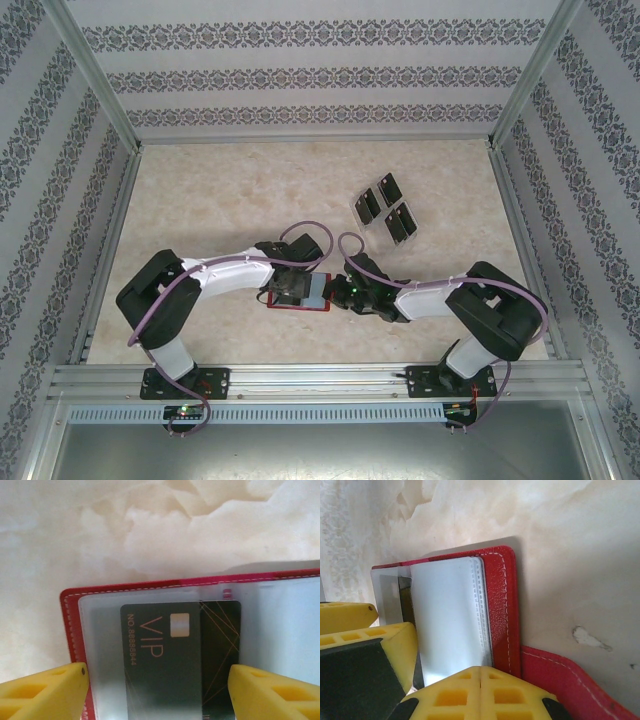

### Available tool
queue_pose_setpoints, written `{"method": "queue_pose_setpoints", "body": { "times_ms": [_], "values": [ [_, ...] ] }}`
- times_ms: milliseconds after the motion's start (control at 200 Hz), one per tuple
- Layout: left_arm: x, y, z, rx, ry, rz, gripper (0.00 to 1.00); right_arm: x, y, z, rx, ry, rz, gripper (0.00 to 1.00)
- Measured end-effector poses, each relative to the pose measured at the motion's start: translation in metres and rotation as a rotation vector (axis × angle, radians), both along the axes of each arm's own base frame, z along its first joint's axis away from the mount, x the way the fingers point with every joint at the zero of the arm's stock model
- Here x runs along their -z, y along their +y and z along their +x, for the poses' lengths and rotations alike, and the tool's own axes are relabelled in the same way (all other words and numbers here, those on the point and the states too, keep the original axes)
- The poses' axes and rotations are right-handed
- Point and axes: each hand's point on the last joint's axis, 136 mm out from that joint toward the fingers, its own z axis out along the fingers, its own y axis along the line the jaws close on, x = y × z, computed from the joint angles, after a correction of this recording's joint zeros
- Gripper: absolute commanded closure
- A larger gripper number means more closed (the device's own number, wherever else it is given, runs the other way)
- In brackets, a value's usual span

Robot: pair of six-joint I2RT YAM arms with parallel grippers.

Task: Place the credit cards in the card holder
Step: Insert the credit card into the card slot.

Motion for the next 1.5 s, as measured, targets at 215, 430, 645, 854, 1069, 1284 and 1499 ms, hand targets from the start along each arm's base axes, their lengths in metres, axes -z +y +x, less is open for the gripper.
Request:
{"method": "queue_pose_setpoints", "body": {
  "times_ms": [215, 430, 645, 854, 1069, 1284, 1499],
  "values": [
    [-0.003, 0.010, -0.002, -0.007, -0.003, 0.040, 0.25, 0.000, 0.000, 0.000, 0.003, 0.002, 0.002, 1.00],
    [-0.004, 0.017, -0.001, -0.016, -0.007, 0.064, 0.25, 0.000, 0.000, 0.000, 0.005, 0.004, 0.003, 1.00],
    [-0.015, 0.022, 0.001, -0.029, -0.032, 0.045, 0.25, 0.000, 0.002, 0.002, 0.002, 0.008, 0.006, 1.00],
    [-0.041, 0.039, 0.012, -0.091, -0.092, -0.017, 0.24, -0.001, 0.002, 0.018, 0.011, 0.006, -0.002, 1.00],
    [-0.047, 0.040, 0.013, -0.089, -0.093, -0.052, 0.25, -0.001, -0.001, 0.031, 0.020, 0.005, -0.011, 1.00],
    [-0.044, 0.027, 0.013, -0.071, -0.072, -0.112, 0.25, -0.010, -0.011, 0.020, 0.019, 0.008, -0.016, 1.00],
    [-0.032, 0.014, 0.012, -0.053, -0.037, -0.138, 0.25, -0.039, -0.010, 0.014, -0.001, -0.052, 0.003, 1.00]
  ]
}}
